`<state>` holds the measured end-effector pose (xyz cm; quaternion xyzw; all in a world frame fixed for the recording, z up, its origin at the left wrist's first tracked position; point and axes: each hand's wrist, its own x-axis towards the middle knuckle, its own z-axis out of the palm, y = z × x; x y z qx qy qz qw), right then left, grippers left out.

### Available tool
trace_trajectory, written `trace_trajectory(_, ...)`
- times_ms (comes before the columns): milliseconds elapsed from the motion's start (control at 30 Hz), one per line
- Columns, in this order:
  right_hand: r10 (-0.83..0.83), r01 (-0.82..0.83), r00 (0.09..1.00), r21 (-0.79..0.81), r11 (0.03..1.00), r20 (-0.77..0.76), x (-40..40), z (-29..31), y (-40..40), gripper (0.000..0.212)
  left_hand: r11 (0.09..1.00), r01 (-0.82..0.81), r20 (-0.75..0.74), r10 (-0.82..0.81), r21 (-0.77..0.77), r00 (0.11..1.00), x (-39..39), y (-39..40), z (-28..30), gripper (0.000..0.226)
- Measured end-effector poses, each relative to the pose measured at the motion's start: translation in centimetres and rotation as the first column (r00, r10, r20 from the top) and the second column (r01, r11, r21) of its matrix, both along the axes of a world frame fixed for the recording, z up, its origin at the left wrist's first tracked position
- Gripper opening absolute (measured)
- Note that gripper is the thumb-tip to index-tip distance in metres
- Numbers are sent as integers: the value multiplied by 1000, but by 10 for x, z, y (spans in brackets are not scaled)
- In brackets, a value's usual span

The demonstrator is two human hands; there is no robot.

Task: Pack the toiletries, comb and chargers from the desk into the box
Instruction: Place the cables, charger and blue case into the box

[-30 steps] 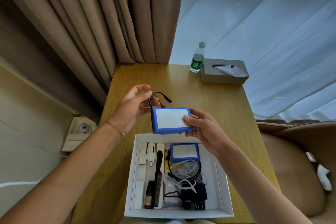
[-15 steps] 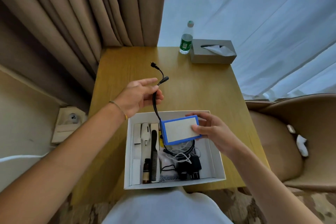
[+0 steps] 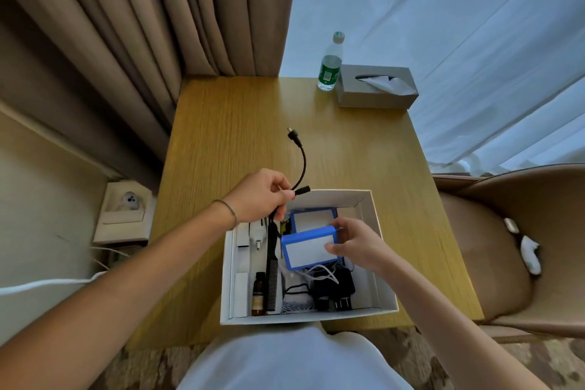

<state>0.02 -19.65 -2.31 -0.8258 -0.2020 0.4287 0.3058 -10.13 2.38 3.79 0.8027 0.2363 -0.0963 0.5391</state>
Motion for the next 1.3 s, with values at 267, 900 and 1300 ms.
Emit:
trace_trajectory(267,136,-123,985,-116,986,110,-2,-23,1,42,959,81,-42,-72,270,996,-8,-19,-28,11)
trace_trajectory(900,-419,461,867,118,879,-269,0,9,9,19,523,310,-40,-464,794,885,1,-46,-65,5)
trace_trajectory(1300,-157,155,987,-72,985,-23,0,6,0,23,628,307,-103,-340,715,935,19,-57,-104,19)
